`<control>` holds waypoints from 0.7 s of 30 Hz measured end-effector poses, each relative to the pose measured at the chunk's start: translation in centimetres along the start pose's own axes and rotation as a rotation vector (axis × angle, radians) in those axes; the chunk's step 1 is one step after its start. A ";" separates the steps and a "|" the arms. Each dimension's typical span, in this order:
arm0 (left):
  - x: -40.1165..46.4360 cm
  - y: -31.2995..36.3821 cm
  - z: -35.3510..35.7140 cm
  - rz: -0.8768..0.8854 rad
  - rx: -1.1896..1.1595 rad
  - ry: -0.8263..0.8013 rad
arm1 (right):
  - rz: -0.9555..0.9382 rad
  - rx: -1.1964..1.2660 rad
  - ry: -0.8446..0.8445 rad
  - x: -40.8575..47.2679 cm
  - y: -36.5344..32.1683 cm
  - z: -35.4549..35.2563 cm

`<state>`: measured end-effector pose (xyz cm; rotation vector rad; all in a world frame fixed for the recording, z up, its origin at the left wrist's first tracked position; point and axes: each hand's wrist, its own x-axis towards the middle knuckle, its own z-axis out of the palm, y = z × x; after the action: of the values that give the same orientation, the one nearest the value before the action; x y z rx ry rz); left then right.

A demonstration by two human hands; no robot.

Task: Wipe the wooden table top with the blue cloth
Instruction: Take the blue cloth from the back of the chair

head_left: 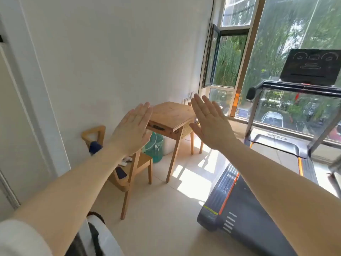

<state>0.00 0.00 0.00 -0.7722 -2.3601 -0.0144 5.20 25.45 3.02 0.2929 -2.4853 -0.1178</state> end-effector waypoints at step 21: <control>2.2 -12.6 24.5 -0.617 -0.378 -0.630 | -0.177 0.462 -0.740 13.1 -3.3 28.4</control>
<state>-22.22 -4.35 -15.85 -0.1764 -3.1686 -0.5658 -21.47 19.57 -12.62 0.7800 -3.1971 0.3434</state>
